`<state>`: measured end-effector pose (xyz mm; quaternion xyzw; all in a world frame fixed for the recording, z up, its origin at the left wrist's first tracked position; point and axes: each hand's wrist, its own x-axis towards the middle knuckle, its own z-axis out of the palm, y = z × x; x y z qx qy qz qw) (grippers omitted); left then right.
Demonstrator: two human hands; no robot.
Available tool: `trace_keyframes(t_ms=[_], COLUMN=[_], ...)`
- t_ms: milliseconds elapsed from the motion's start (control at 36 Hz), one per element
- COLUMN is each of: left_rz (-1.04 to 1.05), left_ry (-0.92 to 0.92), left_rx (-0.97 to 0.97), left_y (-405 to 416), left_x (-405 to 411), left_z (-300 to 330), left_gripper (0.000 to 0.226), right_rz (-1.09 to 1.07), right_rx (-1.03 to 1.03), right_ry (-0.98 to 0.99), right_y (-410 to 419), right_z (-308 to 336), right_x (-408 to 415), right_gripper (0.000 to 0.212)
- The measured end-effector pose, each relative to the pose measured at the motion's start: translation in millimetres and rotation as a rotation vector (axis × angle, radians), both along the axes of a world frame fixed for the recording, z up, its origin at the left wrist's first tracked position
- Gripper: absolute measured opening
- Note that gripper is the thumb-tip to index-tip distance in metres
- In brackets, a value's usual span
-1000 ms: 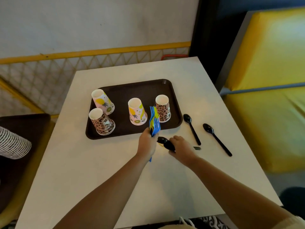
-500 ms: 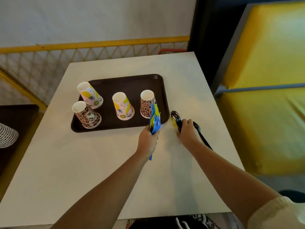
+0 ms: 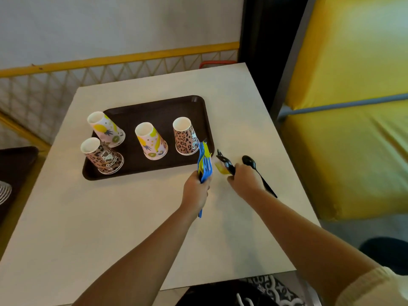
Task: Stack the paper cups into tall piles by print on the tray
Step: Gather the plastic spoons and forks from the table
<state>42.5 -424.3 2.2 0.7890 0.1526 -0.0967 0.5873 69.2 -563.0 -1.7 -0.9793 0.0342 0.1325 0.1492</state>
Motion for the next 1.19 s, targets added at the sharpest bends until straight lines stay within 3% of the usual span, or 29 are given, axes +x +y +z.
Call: trace_keyframes(t_ms=[139, 417, 694, 889, 1028, 1194], left_rz=[-0.069, -0.227, -0.332, -0.405, -0.462, -0.499], left_ry=[-0.006, -0.026, -0.026, -0.021, -0.029, -0.015], left_rx=[-0.026, 0.056, 0.093, 0.089, 0.093, 0.051], left_y=[-9.1, -16.4, -24.2, -53.9, -90.3, -159.7], left_x=[5.6, 3.9, -4.0, -22.4, -40.5, -76.1], left_z=[5.2, -1.4, -13.4, -12.8, -7.4, -4.7], left_gripper=[0.021, 0.027, 0.025, 0.025, 0.021, 0.014], right_rz=[-0.194, -0.328, -0.347, -0.385, -0.505, -0.722], right_rx=[0.16, 0.205, 0.002, 0.064, 0.177, 0.572], right_ry=[-0.086, -0.149, -0.045, 0.007, -0.031, -0.19], right_y=[-17.8, -41.5, -41.3, -54.6, -83.6, -147.2], right_z=[5.9, -8.4, -21.5, -15.9, -7.2, 7.9], right_x=[-1.4, -22.0, -38.9, -64.7, -96.0, -148.1], right_gripper=[0.026, 0.03, 0.024, 0.032, 0.028, 0.029])
